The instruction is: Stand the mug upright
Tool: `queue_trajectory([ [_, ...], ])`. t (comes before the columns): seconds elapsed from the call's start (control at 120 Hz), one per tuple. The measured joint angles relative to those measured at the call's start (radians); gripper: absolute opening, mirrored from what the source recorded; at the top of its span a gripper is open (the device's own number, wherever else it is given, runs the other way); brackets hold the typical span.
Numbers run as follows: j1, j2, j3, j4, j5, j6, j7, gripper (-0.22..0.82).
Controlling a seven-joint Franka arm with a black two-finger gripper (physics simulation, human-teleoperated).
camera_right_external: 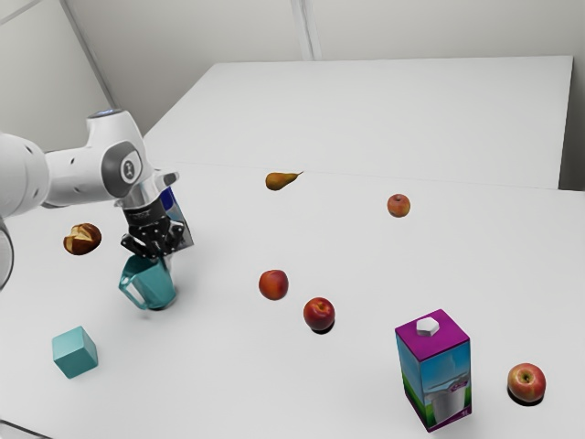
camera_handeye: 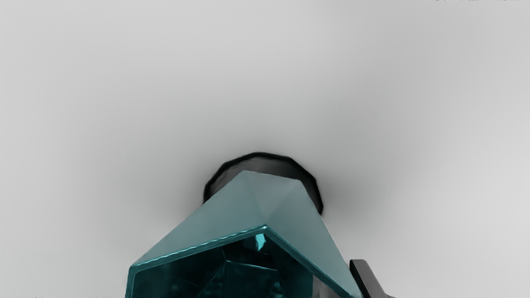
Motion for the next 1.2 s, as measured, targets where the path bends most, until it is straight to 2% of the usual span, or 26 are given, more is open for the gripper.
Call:
queue_trajectory([
  [0.067,-0.004,0.002,0.000,0.000,-0.002,0.002,-0.015,-0.03],
  [0.167,-0.011,0.007,0.000,0.003,-0.006,0.005,-0.035,0.18],
  [0.242,-0.014,0.010,-0.001,0.013,-0.009,0.007,-0.047,0.31],
  [0.425,-0.015,0.009,-0.001,0.030,-0.015,0.010,-0.070,0.48],
  [0.608,-0.016,0.001,0.000,0.060,-0.014,0.006,-0.084,0.55],
  [0.85,-0.026,-0.017,-0.001,0.104,0.005,-0.030,-0.092,0.59],
  [1.2,-0.028,-0.112,-0.028,0.238,0.113,-0.170,-0.038,0.60],
])
